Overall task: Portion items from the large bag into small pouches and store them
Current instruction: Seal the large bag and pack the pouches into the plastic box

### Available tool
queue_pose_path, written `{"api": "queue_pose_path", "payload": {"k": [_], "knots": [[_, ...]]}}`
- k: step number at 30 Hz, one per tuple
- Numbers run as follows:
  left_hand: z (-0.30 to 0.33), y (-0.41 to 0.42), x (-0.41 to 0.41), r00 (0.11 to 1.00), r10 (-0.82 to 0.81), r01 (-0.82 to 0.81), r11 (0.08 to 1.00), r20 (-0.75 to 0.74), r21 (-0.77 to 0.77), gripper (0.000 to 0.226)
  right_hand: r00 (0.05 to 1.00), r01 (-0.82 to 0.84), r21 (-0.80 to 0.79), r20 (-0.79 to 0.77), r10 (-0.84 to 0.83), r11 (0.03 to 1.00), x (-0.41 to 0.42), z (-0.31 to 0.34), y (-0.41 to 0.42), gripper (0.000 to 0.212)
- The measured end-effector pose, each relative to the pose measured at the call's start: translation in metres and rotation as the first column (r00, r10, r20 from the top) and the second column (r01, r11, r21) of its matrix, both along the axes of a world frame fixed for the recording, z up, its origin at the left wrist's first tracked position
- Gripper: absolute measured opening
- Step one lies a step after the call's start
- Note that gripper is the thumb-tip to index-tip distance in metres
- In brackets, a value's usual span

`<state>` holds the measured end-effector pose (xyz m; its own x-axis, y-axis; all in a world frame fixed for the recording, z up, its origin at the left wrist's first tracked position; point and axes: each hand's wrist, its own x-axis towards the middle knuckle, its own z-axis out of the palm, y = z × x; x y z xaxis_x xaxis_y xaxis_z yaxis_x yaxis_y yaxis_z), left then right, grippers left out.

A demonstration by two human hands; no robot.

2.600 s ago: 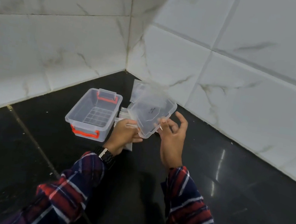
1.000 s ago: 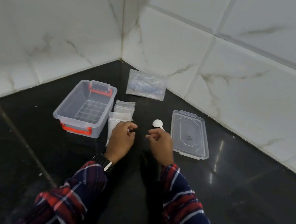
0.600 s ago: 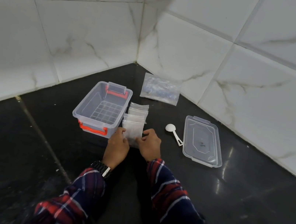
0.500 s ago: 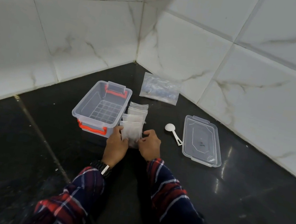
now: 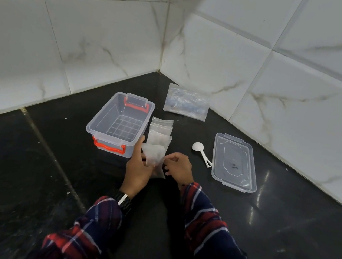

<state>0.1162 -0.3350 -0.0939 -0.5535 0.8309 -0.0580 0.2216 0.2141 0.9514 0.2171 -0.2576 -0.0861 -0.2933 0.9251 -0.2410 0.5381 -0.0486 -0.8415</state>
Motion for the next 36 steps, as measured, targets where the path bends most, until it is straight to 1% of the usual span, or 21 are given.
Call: {"api": "queue_pose_path", "payload": {"k": [2,4,7,8,10,11,13,16,18,19,21,23,25,27,30,33,36], "knots": [[0.005,-0.007,-0.001,0.999,0.023,-0.019,0.997,-0.042,0.077,0.087,0.998,0.065,0.013,-0.015,-0.064,0.998,-0.003,0.003,0.004,0.034],[0.012,-0.017,-0.001,0.997,0.076,-0.071,0.984,-0.028,0.165,0.088,0.994,0.112,0.016,-0.014,-0.112,0.994,-0.008,0.005,0.008,0.034],[0.018,-0.029,-0.004,0.989,0.151,-0.144,0.96,-0.01,0.242,0.092,0.995,0.094,0.024,0.032,-0.095,0.995,-0.018,0.003,0.013,0.033],[0.018,-0.031,-0.005,0.985,0.173,-0.164,0.953,-0.01,0.256,0.093,0.995,0.094,0.014,0.039,-0.094,0.995,-0.021,0.002,0.014,0.031],[0.019,-0.035,-0.012,0.979,0.204,-0.202,0.938,0.021,0.282,0.091,0.994,0.108,-0.014,0.031,-0.108,0.994,-0.029,0.0,0.014,0.019],[0.021,-0.036,-0.014,0.977,0.21,-0.214,0.932,0.043,0.293,0.088,0.992,0.12,-0.021,0.025,-0.12,0.993,-0.032,-0.002,0.016,0.015],[0.026,-0.038,-0.02,0.97,0.234,-0.243,0.918,0.068,0.313,0.075,0.992,0.127,-0.056,0.037,-0.125,0.99,-0.036,-0.004,0.019,0.021],[0.035,-0.036,-0.029,0.96,0.273,-0.28,0.894,0.07,0.35,0.046,0.994,0.1,-0.12,0.048,-0.095,0.988,-0.033,0.002,0.021,0.012],[0.042,-0.033,-0.037,0.953,0.291,-0.3,0.882,0.083,0.363,0.031,0.992,0.12,-0.173,-0.007,-0.124,0.977,-0.028,0.004,0.023,0.01],[0.045,-0.032,-0.042,0.95,0.293,-0.311,0.875,0.105,0.372,0.028,0.988,0.137,-0.2,-0.049,-0.149,0.97,-0.025,0.005,0.025,0.01],[0.052,-0.027,-0.051,0.948,0.286,-0.317,0.867,0.136,0.384,0.027,0.972,0.142,-0.242,-0.149,-0.182,0.96,-0.02,0.006,0.027,0.003],[0.062,-0.019,-0.062,0.952,0.251,-0.302,0.865,0.177,0.401,0.027,0.957,0.124,-0.244,-0.227,-0.181,0.962,-0.015,0.01,0.03,0.01],[0.073,-0.007,-0.076,0.958,0.209,-0.271,0.887,0.197,0.374,0.023,0.935,0.108,-0.23,-0.307,-0.177,0.967,-0.012,0.016,0.032,0.011],[0.083,0.007,-0.09,0.974,0.163,-0.207,0.926,0.16,0.315,0.017,0.908,0.085,-0.206,-0.388,-0.161,0.975,-0.011,0.025,0.034,0.011],[0.091,0.033,-0.114,0.981,0.071,-0.111,0.969,0.182,0.219,0.008,0.873,0.06,-0.168,-0.469,-0.133,0.984,-0.013,0.04,0.035,0.014],[0.086,0.065,-0.134,0.973,0.058,-0.072,0.996,0.225,0.057,0.013,0.853,0.05,-0.128,-0.511,-0.109,0.99,-0.018,0.051,0.038,0.01],[0.075,0.093,-0.145,0.968,0.048,-0.044,0.999,0.245,-0.02,0.012,0.851,0.069,-0.095,-0.514,-0.108,0.993,-0.026,0.058,0.043,0.009]]}}
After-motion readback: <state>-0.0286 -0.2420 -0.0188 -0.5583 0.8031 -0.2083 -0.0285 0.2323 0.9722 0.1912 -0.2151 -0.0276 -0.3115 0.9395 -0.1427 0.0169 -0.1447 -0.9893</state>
